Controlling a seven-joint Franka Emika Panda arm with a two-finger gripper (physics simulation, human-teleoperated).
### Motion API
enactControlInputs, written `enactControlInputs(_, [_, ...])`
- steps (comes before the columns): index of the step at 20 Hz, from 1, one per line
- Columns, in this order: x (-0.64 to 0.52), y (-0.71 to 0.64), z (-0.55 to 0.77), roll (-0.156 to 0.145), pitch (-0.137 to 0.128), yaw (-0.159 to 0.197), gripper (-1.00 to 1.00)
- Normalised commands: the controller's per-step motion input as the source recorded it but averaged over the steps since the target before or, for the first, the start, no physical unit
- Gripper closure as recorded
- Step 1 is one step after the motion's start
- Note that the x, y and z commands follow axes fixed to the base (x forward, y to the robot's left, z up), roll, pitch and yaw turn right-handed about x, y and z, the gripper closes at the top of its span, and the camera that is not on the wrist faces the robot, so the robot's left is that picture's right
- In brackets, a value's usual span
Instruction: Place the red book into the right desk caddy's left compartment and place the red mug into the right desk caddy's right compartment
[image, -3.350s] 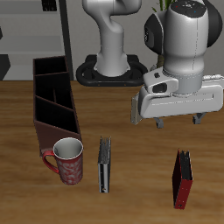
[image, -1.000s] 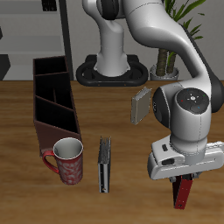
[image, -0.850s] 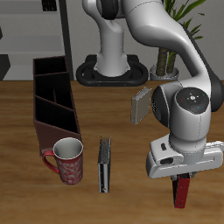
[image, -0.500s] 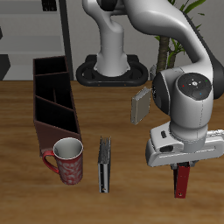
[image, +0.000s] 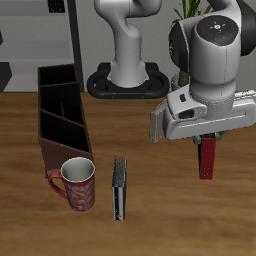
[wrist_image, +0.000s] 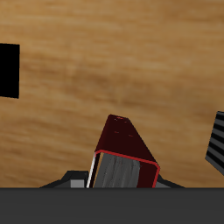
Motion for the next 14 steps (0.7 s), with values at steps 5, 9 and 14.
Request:
enactControlInputs(5, [-0.56, -0.21, 0.55, 0.038, -0.023, 0.058, 1.0])
enactControlInputs(9, [-0.71, -0.48, 0.63, -0.005, -0.036, 0.041, 1.0])
enactControlInputs(14, [-0.35, -0.46, 0.34, -0.035, -0.021, -0.015, 1.0])
